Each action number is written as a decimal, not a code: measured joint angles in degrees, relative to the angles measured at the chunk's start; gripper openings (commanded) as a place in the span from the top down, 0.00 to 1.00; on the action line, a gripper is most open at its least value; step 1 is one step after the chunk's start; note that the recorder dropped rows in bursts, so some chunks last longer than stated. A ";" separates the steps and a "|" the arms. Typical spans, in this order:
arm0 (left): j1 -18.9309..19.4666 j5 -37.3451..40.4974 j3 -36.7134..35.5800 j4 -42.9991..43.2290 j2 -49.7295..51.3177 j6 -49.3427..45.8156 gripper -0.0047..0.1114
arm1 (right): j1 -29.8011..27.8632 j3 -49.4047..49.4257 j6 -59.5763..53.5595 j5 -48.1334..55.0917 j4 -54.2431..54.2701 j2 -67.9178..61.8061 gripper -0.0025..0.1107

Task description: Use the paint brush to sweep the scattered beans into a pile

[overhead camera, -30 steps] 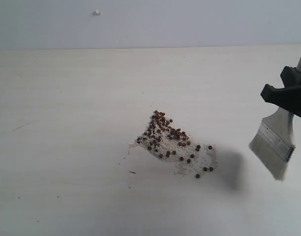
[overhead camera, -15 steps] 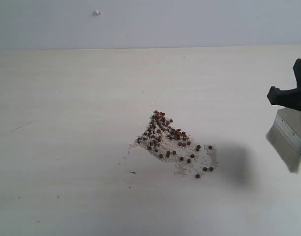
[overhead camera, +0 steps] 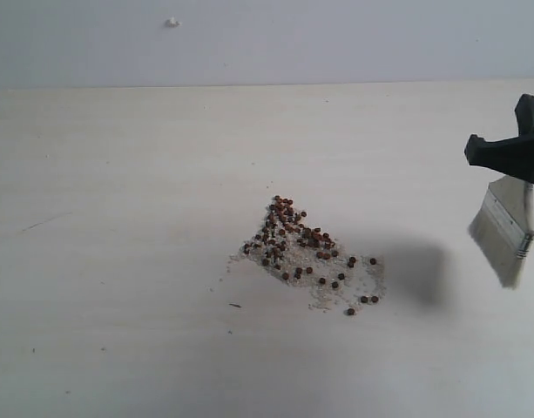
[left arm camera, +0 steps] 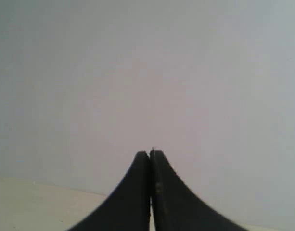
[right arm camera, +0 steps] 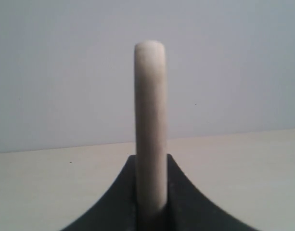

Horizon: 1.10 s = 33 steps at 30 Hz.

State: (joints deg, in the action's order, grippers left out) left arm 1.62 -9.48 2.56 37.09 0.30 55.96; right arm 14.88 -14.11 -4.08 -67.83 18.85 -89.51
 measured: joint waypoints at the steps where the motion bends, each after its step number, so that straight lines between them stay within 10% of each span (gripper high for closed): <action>1: 0.00 0.00 0.00 0.00 0.00 0.00 0.96 | 0.00 -0.43 0.00 -0.39 -0.46 -0.78 0.98; 21: 0.00 0.00 0.00 0.00 0.00 0.00 0.96 | 24.37 -13.49 -6.15 1.95 25.02 -17.26 0.98; 33: 0.00 0.00 0.00 0.00 0.00 0.00 0.96 | 26.29 -30.43 -14.99 20.54 32.94 -20.84 0.98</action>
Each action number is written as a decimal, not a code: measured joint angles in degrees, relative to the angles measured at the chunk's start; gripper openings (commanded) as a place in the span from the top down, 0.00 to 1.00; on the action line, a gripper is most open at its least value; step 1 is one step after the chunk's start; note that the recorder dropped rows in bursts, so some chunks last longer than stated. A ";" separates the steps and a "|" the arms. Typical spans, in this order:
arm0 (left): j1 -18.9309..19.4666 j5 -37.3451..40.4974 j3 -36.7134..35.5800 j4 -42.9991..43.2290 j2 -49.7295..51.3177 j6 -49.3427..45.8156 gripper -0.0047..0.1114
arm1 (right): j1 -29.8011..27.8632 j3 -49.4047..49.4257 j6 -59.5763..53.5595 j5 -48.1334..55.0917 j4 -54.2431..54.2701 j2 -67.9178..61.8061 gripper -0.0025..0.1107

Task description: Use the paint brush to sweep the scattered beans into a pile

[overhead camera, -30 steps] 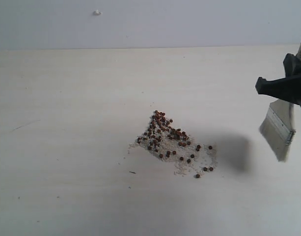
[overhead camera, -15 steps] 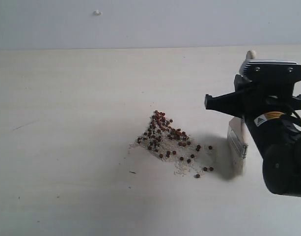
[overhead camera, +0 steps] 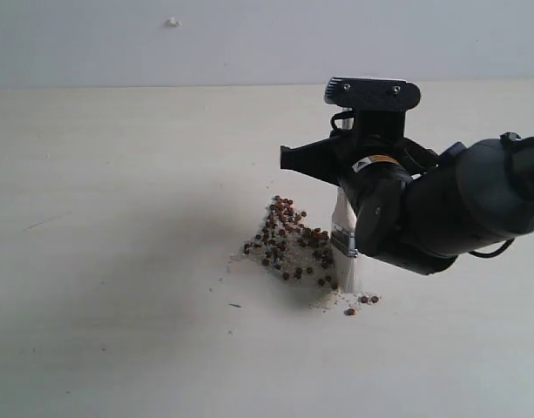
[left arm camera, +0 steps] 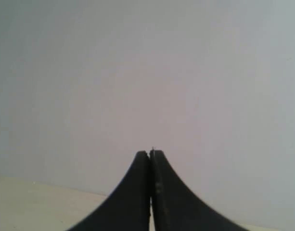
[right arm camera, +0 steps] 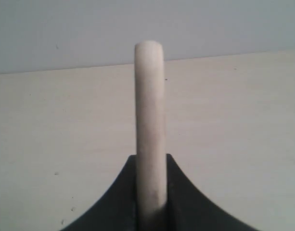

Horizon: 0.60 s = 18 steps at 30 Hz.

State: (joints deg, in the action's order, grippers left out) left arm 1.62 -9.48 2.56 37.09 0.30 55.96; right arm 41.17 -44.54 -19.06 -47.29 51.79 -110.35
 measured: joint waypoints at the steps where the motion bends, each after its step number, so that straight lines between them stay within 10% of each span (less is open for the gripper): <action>1: 0.00 0.00 0.00 0.00 0.00 0.00 0.96 | 0.00 -0.70 0.00 0.24 0.00 -0.43 0.98; 18: 0.00 0.00 0.00 0.00 0.00 0.00 0.96 | 0.09 -4.89 -14.29 3.48 9.35 1.03 0.98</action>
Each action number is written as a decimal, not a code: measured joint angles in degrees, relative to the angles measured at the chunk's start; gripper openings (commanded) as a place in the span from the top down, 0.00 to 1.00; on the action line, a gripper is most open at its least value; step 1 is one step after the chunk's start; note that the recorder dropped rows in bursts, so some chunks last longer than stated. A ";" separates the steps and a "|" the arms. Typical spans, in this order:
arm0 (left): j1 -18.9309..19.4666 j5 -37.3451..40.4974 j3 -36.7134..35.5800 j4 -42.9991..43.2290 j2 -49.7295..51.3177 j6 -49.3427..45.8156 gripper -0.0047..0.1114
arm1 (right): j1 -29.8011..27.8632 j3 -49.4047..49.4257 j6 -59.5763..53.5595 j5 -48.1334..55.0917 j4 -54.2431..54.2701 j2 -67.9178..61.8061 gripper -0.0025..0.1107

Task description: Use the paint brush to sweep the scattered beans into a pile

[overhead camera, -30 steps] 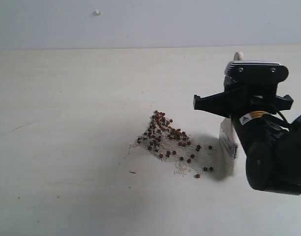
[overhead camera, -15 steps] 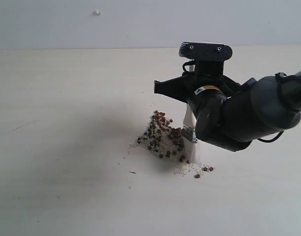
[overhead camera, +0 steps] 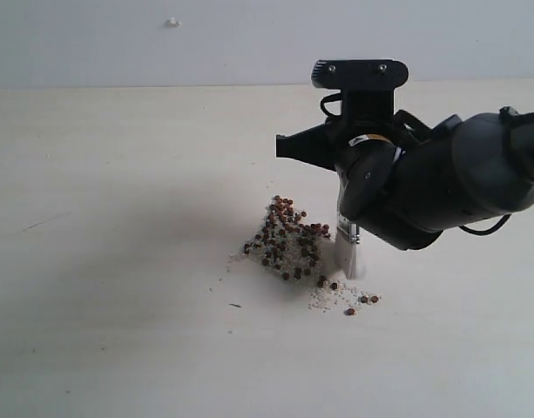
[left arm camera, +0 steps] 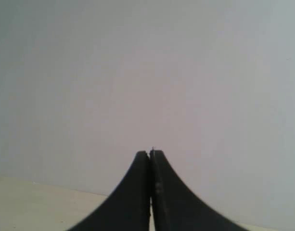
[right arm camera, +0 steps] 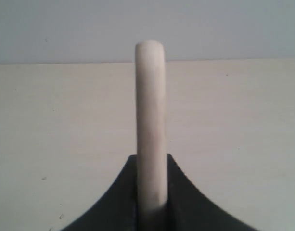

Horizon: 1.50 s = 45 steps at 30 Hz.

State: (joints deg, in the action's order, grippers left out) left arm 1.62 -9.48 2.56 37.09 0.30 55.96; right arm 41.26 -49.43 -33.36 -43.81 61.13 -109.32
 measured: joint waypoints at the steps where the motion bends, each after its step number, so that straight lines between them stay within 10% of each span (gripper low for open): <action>1: 0.00 0.00 0.00 0.00 0.00 0.00 0.96 | 0.00 0.00 -0.66 0.22 0.27 0.77 0.98; 27: 0.00 0.00 0.00 0.00 0.00 0.00 0.96 | 0.00 19.99 0.23 0.38 0.54 22.95 0.98; 45: 0.00 0.00 0.00 0.00 0.00 0.00 0.96 | 0.00 21.51 18.05 4.56 -10.16 13.53 0.98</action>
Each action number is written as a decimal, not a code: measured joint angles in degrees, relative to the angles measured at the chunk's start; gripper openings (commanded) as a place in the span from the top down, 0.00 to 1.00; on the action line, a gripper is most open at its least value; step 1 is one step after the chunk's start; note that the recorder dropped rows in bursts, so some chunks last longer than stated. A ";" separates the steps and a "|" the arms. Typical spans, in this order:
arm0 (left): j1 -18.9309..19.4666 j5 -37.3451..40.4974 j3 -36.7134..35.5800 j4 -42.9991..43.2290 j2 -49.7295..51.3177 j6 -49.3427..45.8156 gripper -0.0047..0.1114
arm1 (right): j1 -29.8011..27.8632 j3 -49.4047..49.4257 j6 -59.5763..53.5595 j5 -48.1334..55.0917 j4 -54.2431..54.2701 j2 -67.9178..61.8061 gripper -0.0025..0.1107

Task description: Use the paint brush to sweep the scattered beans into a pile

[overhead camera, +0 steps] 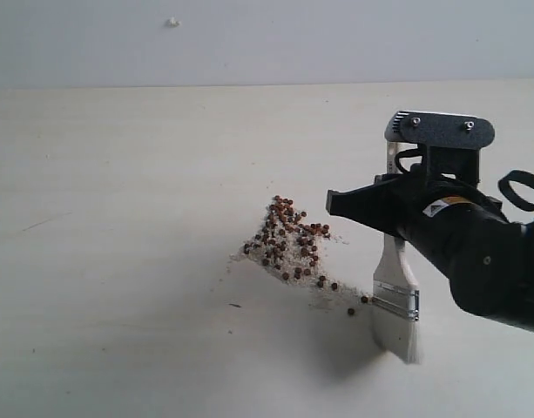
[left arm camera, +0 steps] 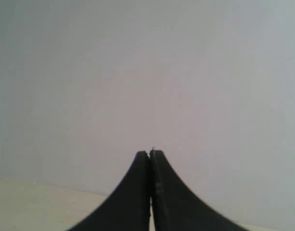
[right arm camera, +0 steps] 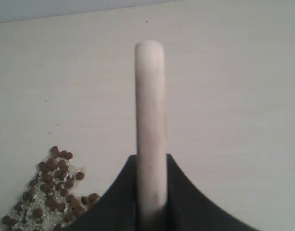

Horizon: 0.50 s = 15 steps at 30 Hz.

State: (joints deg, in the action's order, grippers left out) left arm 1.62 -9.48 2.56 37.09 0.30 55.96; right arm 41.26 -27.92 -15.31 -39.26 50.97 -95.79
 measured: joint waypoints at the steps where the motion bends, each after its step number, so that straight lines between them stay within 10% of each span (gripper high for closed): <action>1: 0.00 0.00 0.00 0.00 0.00 0.00 0.96 | 0.00 -0.90 0.53 0.00 -0.41 -1.06 0.98; 15: 0.00 0.00 0.00 0.00 0.00 0.00 0.96 | 0.00 -18.25 1.40 1.70 -2.64 -13.11 0.98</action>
State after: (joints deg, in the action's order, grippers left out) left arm 1.62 -9.48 2.56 37.09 0.30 55.96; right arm 41.26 -46.17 -13.91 -37.55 48.33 -108.90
